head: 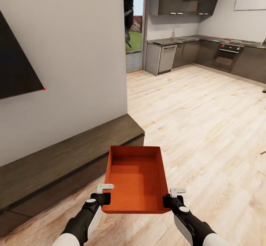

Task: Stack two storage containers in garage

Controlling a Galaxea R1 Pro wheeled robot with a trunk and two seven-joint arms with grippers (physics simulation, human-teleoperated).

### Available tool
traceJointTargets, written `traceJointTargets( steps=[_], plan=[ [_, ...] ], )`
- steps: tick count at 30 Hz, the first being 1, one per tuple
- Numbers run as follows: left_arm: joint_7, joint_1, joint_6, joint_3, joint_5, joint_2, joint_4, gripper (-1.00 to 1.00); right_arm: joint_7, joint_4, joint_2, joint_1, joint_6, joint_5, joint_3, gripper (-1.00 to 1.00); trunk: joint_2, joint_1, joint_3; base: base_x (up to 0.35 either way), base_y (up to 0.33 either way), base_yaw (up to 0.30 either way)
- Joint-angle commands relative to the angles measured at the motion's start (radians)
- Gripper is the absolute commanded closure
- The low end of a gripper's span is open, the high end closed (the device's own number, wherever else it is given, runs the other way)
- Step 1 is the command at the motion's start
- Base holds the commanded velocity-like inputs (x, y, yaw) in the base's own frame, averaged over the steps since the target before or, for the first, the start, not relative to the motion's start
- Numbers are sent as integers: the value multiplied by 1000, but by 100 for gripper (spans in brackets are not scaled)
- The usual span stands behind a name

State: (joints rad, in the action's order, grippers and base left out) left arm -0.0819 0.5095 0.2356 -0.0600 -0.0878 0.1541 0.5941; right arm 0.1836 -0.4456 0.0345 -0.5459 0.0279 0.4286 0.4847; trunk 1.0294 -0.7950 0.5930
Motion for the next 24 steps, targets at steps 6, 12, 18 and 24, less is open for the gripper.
traceJointTargets(
  steps=[6, 12, 18, 24],
  plan=[
    [14, 0, 5, -45, -57, 9, 0, 100, 0, -5, 9, -2, 3, 10, 8, 100, 1, 0, 1, 0, 0, 0],
    [40, 0, 5, -97, -107, 15, -2, 100, 12, -5, 4, -2, 0, 25, 21, 100, 1, 0, 1, 0, 0, 0],
    [67, 0, 5, -141, -147, 15, -2, 100, 30, -5, -3, -2, -4, 43, 44, 100, 1, 0, 1, 0, 0, 0],
    [6, 0, 5, 42, 51, -15, -2, 100, 0, -5, 33, -2, -4, 7, 7, 100, 1, 0, 1, 0, 0, 0]
  ],
)
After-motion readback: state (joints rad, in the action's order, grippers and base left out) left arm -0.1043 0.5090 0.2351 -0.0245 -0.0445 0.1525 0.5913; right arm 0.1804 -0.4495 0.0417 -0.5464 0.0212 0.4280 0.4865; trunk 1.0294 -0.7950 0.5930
